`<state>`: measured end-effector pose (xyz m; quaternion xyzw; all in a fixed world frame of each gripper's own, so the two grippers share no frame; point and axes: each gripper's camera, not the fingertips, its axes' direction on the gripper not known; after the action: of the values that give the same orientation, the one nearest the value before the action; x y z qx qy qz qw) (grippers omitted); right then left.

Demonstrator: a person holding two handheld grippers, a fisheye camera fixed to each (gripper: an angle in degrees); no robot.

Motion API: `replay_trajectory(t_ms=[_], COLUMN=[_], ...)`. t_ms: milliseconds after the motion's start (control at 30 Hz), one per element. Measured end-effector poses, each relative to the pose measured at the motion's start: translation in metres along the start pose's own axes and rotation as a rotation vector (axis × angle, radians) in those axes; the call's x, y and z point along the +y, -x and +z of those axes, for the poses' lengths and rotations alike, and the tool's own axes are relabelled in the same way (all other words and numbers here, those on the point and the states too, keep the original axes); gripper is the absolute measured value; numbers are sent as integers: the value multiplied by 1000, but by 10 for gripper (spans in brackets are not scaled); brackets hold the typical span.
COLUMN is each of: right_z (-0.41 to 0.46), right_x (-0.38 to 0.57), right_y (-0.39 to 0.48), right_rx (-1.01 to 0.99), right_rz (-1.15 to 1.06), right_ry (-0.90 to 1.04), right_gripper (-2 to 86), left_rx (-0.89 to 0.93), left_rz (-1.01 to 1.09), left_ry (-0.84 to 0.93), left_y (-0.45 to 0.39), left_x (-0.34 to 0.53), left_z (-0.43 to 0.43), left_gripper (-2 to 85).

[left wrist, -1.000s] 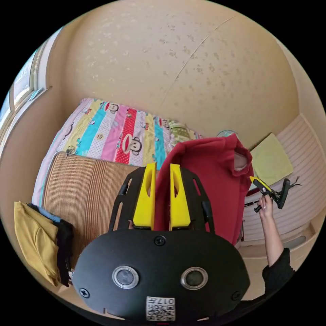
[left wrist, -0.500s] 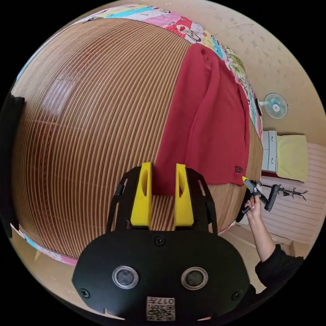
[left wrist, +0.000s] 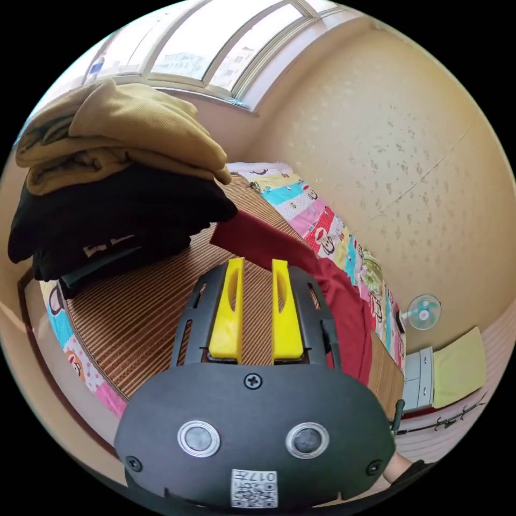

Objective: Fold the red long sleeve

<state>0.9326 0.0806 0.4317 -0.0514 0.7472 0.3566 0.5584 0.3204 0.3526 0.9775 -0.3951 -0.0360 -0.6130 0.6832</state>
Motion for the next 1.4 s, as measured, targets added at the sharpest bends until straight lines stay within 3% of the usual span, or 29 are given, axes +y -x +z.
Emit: replay_trajectory(t_ms=[67, 167, 233, 300, 367, 533, 667, 767, 933, 1100, 1267, 1400], right_z=[-49, -155, -220, -236, -224, -134, -84, -84, -187, -240, -217, -258], right_x=[9, 45, 112, 163, 174, 160, 178, 203, 276, 379, 459, 474], right_y=[-44, -167, -267, -310, -321, -206, -138, -111, -126, -116, -101, -107], right_rx=[-107, -122, -31, -51, -214, -406, -540, -560, -377, -266, -191, -222], right_rz=[33, 333, 711, 969, 929, 447, 387, 392, 291, 223, 304, 406], right_ry=[-113, -401, -651, -736, -668, -304, -190, -187, -202, -101, 82, -107], right_gripper=[24, 19, 19, 27, 38, 73, 75, 38, 24, 27, 46, 75], left_rx=[42, 148, 181, 206, 256, 289, 352, 404, 480, 421, 208, 237], left_rz=[108, 165, 146, 115, 68, 105, 195, 178, 328, 427, 135, 11], left_ry=[194, 378, 424, 467, 536, 643, 846, 864, 800, 877, 872, 731], left_y=[5, 24, 41, 59, 80, 95, 102, 127, 154, 192, 287, 307], left_x=[10, 27, 31, 30, 24, 6, 5, -13, -44, 17, 81, 59], left_z=[7, 14, 12, 12, 16, 20, 27, -8, -127, -235, -300, -318], left_gripper=[83, 84, 88, 100, 125, 131, 60, 41, 37, 40, 84, 108])
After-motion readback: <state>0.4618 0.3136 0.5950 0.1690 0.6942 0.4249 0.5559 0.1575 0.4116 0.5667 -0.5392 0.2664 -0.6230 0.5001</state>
